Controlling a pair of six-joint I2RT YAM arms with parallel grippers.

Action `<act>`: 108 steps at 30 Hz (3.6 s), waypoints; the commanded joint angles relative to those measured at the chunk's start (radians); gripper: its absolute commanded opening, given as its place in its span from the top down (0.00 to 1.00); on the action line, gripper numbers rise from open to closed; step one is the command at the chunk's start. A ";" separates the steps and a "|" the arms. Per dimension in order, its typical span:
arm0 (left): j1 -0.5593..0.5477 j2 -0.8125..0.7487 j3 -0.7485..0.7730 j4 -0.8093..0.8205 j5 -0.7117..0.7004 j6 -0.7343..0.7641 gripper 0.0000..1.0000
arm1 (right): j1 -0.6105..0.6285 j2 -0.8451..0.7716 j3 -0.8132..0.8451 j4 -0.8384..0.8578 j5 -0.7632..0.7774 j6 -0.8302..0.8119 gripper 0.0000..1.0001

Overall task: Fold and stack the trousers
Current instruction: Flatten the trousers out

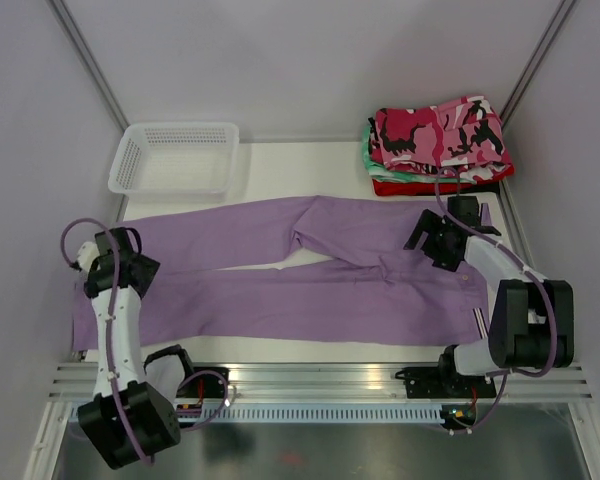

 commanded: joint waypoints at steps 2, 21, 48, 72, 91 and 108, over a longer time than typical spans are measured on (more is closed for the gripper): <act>-0.243 0.043 -0.009 0.278 0.276 0.254 0.23 | -0.176 -0.083 -0.094 -0.086 0.046 0.069 0.02; -1.187 0.577 0.091 0.620 0.240 0.277 0.98 | -0.307 -0.096 -0.285 0.076 0.175 0.159 0.95; -1.280 0.591 0.405 0.295 0.058 0.248 0.34 | -0.538 -0.345 -0.103 0.058 -0.164 0.006 0.30; -0.206 0.759 0.186 0.436 0.133 -0.018 0.62 | -0.182 0.104 0.094 0.102 0.106 0.006 0.03; -0.066 0.899 0.319 0.374 0.104 0.096 0.88 | -0.182 0.096 0.108 0.076 0.152 0.032 0.02; -0.064 0.104 0.145 0.067 0.254 0.053 0.00 | -0.221 -0.236 0.120 -0.011 0.128 0.147 0.02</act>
